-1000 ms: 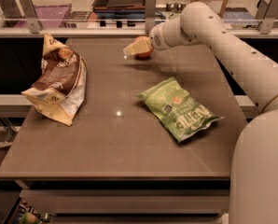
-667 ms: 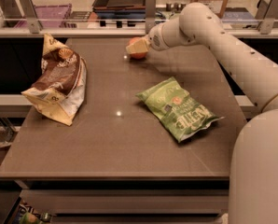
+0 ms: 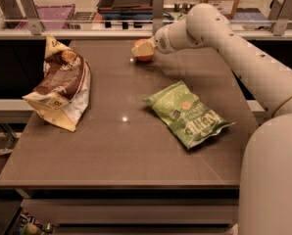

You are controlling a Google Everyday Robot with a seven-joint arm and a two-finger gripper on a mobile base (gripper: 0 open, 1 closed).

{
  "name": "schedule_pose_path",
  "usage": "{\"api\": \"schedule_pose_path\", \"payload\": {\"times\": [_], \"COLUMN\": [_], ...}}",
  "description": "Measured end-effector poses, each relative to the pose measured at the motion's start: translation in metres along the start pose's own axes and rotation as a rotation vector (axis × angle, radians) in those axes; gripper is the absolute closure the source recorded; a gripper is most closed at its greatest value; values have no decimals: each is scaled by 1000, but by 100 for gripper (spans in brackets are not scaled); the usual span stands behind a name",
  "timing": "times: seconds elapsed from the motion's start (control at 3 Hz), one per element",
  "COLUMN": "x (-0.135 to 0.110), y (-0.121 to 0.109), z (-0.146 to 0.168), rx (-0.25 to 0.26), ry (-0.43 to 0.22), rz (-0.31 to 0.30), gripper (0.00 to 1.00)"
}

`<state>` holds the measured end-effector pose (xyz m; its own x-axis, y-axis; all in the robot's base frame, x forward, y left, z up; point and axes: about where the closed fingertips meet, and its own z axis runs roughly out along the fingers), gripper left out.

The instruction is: Pick apple

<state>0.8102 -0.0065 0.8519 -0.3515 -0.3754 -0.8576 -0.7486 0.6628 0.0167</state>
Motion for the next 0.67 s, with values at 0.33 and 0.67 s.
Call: {"api": "schedule_pose_path", "payload": {"times": [0.33, 0.67], "x": [1, 1], "y": [2, 2], "z": [3, 3], "rx": [-4, -4], "ry": [2, 2], "rz": [0, 0], "gripper": [100, 100]}}
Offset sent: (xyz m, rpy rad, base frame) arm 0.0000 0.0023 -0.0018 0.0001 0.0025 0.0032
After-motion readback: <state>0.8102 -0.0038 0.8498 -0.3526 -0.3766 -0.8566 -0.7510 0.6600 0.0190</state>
